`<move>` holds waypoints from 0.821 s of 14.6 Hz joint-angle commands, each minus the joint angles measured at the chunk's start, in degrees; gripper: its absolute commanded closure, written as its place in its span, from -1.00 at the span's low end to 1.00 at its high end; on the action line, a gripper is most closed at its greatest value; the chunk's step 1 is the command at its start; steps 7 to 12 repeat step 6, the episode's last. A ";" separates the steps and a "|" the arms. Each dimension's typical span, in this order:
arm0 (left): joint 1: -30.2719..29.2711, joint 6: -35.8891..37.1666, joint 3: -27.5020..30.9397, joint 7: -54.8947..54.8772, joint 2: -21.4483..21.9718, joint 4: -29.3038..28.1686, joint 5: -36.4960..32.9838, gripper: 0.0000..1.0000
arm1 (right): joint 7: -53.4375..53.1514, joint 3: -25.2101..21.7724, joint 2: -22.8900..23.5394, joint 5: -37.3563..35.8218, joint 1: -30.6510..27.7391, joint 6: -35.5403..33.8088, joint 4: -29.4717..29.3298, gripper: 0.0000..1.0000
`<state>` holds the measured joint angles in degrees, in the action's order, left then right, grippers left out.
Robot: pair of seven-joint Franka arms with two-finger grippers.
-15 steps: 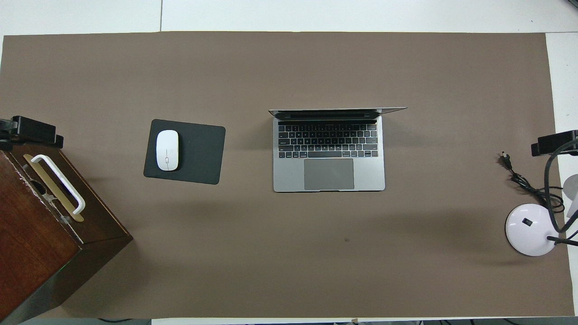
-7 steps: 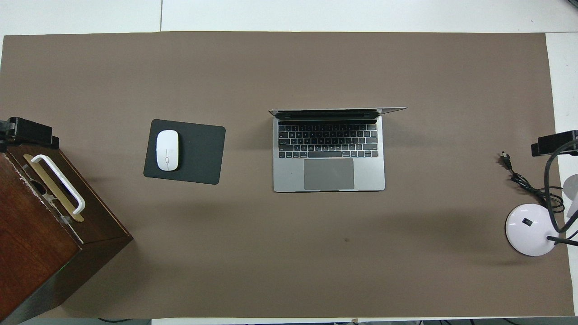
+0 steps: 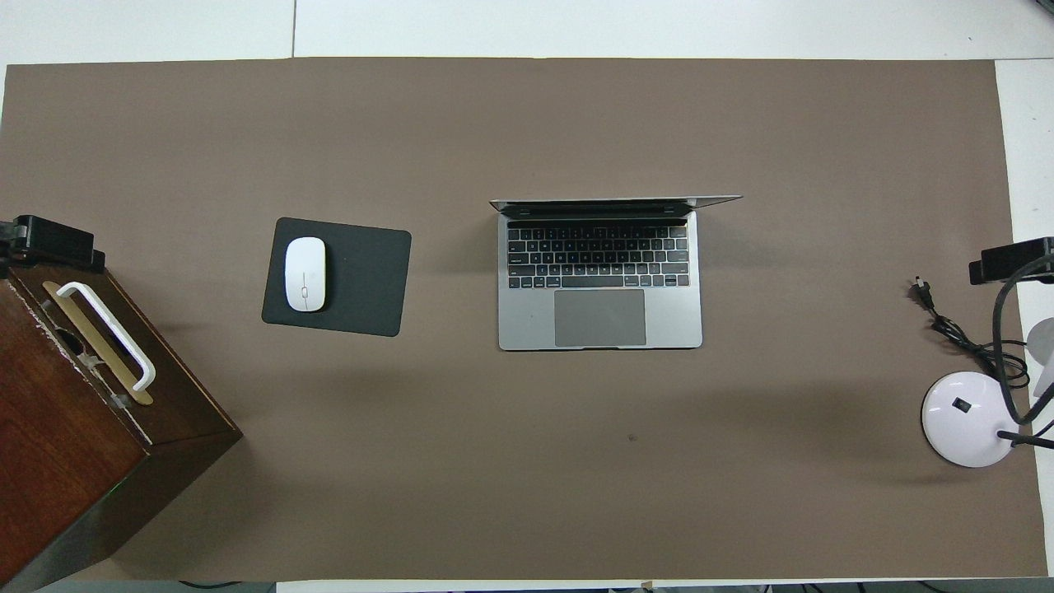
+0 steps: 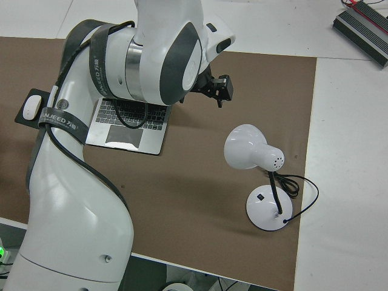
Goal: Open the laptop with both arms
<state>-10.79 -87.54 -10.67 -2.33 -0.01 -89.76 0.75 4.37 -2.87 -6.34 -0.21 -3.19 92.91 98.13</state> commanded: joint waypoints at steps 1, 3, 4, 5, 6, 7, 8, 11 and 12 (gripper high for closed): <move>0.50 0.44 0.04 0.48 0.45 -0.50 -1.63 -1.00 | 0.03 0.50 -1.40 0.04 -0.77 1.57 1.89 -1.00; 0.50 0.53 0.04 0.48 0.45 -0.50 -1.63 -1.00 | 0.11 0.50 -1.40 0.04 -0.77 1.57 1.89 -1.00; 0.50 0.53 0.04 0.48 0.45 -0.50 -1.63 -1.00 | 0.20 0.59 -1.40 0.04 -0.60 1.57 1.89 -1.00; 0.50 0.45 0.04 0.48 0.45 -0.50 -1.63 -1.00 | 0.12 0.59 -1.40 0.04 -0.51 1.57 1.89 -1.00; 0.50 0.44 0.04 0.48 0.45 -0.50 -1.63 -1.00 | 0.03 0.50 -1.40 0.04 -0.33 1.57 1.98 -1.00; 0.50 0.44 0.04 0.48 0.45 -0.50 -1.63 -1.00 | 0.03 0.50 -1.40 0.04 -0.33 1.57 1.98 -1.00; 0.50 0.44 0.04 0.48 0.45 -0.50 -1.63 -1.00 | 0.03 0.50 -1.40 0.04 -0.33 1.57 1.98 -1.00; 0.50 0.44 0.04 0.48 0.45 -0.50 -1.63 -1.00 | 0.03 0.50 -1.40 0.04 -0.33 1.57 1.98 -1.00; 0.50 0.44 0.04 0.48 0.45 -0.50 -1.63 -1.00 | 0.03 0.50 -1.40 0.04 -0.33 1.57 1.98 -1.00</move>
